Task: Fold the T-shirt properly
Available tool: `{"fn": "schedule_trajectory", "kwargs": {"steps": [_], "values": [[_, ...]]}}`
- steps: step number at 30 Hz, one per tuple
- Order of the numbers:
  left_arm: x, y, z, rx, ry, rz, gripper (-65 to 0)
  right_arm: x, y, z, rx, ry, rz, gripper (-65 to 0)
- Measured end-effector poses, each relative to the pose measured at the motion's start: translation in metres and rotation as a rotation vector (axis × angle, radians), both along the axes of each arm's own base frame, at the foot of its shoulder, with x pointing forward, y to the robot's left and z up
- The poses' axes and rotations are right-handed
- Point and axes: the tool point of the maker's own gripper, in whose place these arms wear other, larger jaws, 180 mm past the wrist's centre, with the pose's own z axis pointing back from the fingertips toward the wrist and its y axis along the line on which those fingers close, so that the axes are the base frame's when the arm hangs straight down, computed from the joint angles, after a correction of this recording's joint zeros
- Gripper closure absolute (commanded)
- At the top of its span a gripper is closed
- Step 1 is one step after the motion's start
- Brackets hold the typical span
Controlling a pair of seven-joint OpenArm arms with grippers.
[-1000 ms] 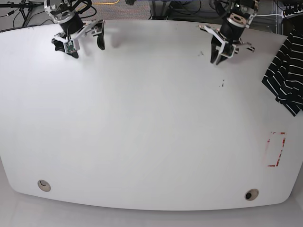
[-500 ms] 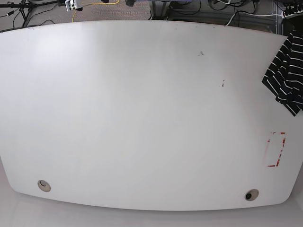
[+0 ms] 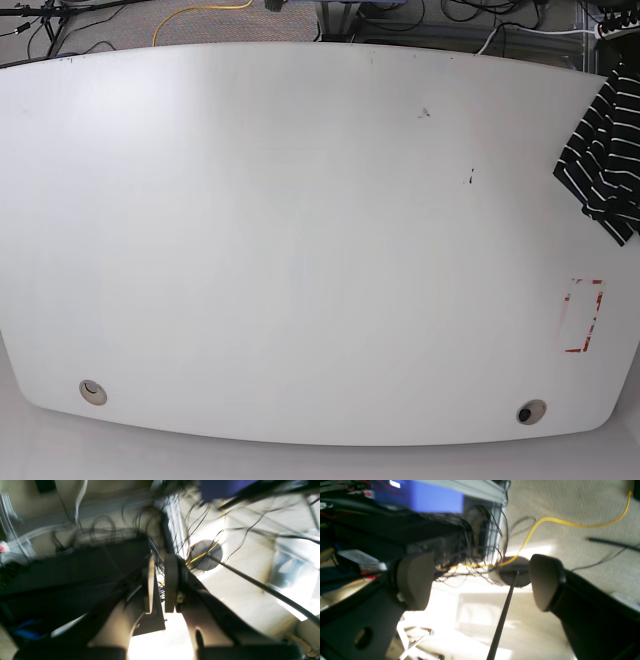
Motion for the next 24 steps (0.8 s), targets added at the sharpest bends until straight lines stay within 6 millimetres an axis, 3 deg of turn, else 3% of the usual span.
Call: {"fn": "schedule_trajectory", "kwargs": {"steps": [4, 8, 14, 21, 24], "values": [[0.016, 0.003, -0.034, -0.002, 0.005, 0.023, -6.1, 0.009, -0.009, -0.030, -0.003, 0.029, -0.045, -57.4], [0.015, 0.008, -0.066, 0.009, 0.066, 0.045, -6.1, 0.014, -0.018, -0.056, -0.012, 0.052, -0.081, -57.4], [0.020, 0.010, -0.092, 0.013, 0.129, 0.058, -6.1, 0.021, -0.020, -0.079, -0.035, 0.075, -0.040, -57.4], [0.050, 0.013, -0.122, 0.011, 0.162, 0.094, -6.3, 0.033, -0.001, -0.103, -0.011, 0.115, -0.065, -57.4], [0.058, 0.015, -0.130, 0.010, 0.165, 0.113, -6.3, 0.036, -0.005, -0.111, -0.040, 0.130, -0.077, -57.4]]}}
